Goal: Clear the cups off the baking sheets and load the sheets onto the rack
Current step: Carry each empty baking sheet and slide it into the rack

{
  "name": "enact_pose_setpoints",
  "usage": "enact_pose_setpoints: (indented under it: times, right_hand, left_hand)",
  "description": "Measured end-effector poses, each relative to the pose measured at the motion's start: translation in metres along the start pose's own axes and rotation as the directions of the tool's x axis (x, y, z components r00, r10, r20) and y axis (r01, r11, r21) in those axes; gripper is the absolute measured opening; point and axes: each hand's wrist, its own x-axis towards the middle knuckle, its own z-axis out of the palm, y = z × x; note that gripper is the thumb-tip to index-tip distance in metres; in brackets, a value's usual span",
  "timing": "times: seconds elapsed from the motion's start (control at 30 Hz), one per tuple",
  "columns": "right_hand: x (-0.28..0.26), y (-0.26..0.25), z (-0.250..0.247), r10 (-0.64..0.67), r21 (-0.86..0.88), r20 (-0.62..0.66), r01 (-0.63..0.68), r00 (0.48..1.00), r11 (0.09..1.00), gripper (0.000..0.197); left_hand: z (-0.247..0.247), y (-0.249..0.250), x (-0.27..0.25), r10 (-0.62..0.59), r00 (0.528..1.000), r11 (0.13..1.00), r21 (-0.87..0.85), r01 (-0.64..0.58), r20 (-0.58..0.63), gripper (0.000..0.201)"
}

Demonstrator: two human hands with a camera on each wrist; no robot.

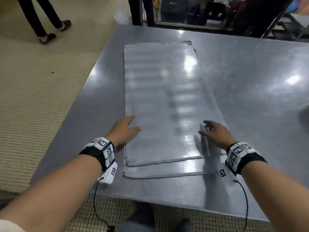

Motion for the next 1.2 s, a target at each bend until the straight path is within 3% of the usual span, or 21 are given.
enact_pose_setpoints:
  times: [0.13, 0.23, 0.37, 0.53, 0.63, 0.9, 1.2]
  right_hand:
    - [-0.041, 0.013, 0.015, -0.184, -0.099, 0.02, 0.185, 0.983, 0.978, 0.064]
    - [-0.072, 0.037, 0.017, -0.288, -0.196, 0.03, 0.288, 0.957, 0.937, 0.075]
    - [-0.1, 0.057, 0.02, -0.367, -0.241, 0.083, 0.376, 0.927, 0.895, 0.088]
    - [-0.119, 0.056, 0.029, -0.378, -0.156, 0.054, 0.381, 0.924, 0.911, 0.065]
    - [-0.131, 0.062, 0.035, -0.37, -0.177, 0.052, 0.373, 0.928, 0.911, 0.055]
    - [-0.165, 0.072, 0.033, -0.344, -0.228, 0.095, 0.357, 0.934, 0.906, 0.041]
    - [-0.216, 0.07, 0.049, -0.281, -0.205, 0.125, 0.302, 0.951, 0.931, 0.042]
  left_hand:
    - [0.044, 0.017, -0.07, 0.094, 0.995, 0.975, 0.204, -0.089, -0.019, 0.095]
    - [0.071, 0.023, -0.123, 0.134, 0.991, 0.946, 0.302, -0.12, -0.023, 0.108]
    - [0.092, 0.022, -0.167, 0.113, 0.978, 0.94, 0.338, -0.048, -0.174, 0.092]
    - [0.101, 0.025, -0.192, 0.039, 0.96, 0.915, 0.397, 0.078, -0.279, 0.07]
    - [0.104, 0.026, -0.206, 0.017, 0.955, 0.9, 0.421, 0.114, -0.295, 0.067]
    - [0.112, 0.016, -0.236, 0.013, 0.97, 0.896, 0.433, 0.096, -0.243, 0.071]
    - [0.108, -0.001, -0.277, 0.07, 0.977, 0.914, 0.405, 0.019, -0.204, 0.077]
